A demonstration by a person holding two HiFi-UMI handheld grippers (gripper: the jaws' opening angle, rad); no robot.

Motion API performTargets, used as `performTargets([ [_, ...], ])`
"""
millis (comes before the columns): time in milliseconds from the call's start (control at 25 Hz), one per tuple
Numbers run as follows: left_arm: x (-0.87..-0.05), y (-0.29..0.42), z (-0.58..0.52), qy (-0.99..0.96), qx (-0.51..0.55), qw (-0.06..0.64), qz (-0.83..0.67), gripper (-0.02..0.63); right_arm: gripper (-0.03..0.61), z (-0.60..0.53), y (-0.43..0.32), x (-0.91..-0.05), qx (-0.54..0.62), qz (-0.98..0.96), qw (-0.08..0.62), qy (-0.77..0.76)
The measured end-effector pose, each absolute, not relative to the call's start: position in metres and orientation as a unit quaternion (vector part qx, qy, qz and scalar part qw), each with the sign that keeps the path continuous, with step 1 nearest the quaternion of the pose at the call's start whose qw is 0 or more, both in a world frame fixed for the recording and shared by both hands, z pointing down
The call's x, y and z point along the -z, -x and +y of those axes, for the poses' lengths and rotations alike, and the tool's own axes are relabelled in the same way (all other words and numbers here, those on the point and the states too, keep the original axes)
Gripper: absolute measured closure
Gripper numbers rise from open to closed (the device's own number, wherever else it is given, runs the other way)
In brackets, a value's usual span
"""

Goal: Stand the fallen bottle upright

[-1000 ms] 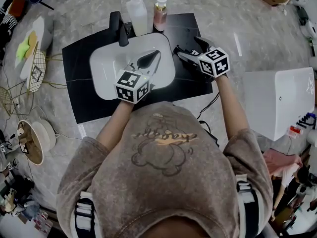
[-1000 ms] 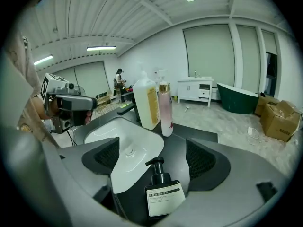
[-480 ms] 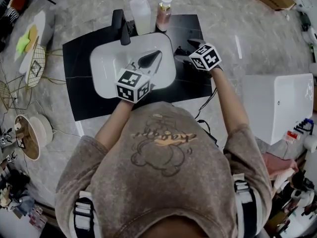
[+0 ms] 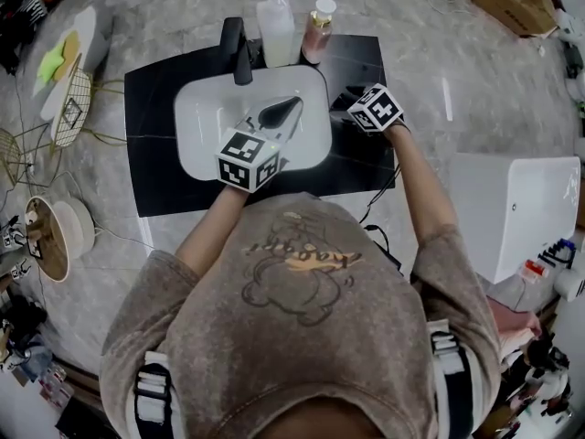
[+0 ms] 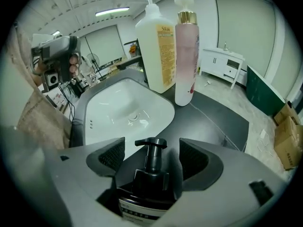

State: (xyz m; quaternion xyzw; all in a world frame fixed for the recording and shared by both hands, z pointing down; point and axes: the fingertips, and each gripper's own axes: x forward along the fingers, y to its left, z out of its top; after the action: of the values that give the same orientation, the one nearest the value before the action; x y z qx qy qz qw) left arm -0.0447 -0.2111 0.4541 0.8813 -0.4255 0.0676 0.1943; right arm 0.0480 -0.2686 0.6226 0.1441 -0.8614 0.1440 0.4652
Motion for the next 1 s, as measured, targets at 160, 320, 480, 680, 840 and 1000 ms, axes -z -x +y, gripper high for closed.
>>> performTargets([
  [160, -0.458, 0.051, -0.214, -0.876, -0.07, 0.197, -0.434, 0.594, 0.253, -0.271, -0.047, -0.633, -0.14, -0.853, 0.486, -0.13],
  [320, -0.46, 0.054, -0.215, -0.872, -0.071, 0.199, -0.442, 0.594, 0.284, -0.272, -0.047, -0.644, -0.132, -0.843, 0.51, -0.109],
  [480, -0.461, 0.058, -0.218, -0.868, -0.072, 0.201, -0.449, 0.594, 0.297, -0.273, -0.045, -0.651, -0.142, -0.84, 0.515, -0.093],
  [680, -0.463, 0.064, -0.221, -0.862, -0.072, 0.204, -0.459, 0.594, 0.333, -0.27, -0.045, -0.657, -0.148, -0.834, 0.528, -0.066],
  [840, -0.466, 0.066, -0.222, -0.859, -0.073, 0.206, -0.464, 0.594, 0.335, -0.272, -0.044, -0.657, -0.154, -0.834, 0.527, -0.064],
  [1000, -0.467, 0.066, -0.222, -0.857, -0.073, 0.207, -0.466, 0.594, 0.337, -0.274, -0.045, -0.656, -0.159, -0.834, 0.524, -0.072],
])
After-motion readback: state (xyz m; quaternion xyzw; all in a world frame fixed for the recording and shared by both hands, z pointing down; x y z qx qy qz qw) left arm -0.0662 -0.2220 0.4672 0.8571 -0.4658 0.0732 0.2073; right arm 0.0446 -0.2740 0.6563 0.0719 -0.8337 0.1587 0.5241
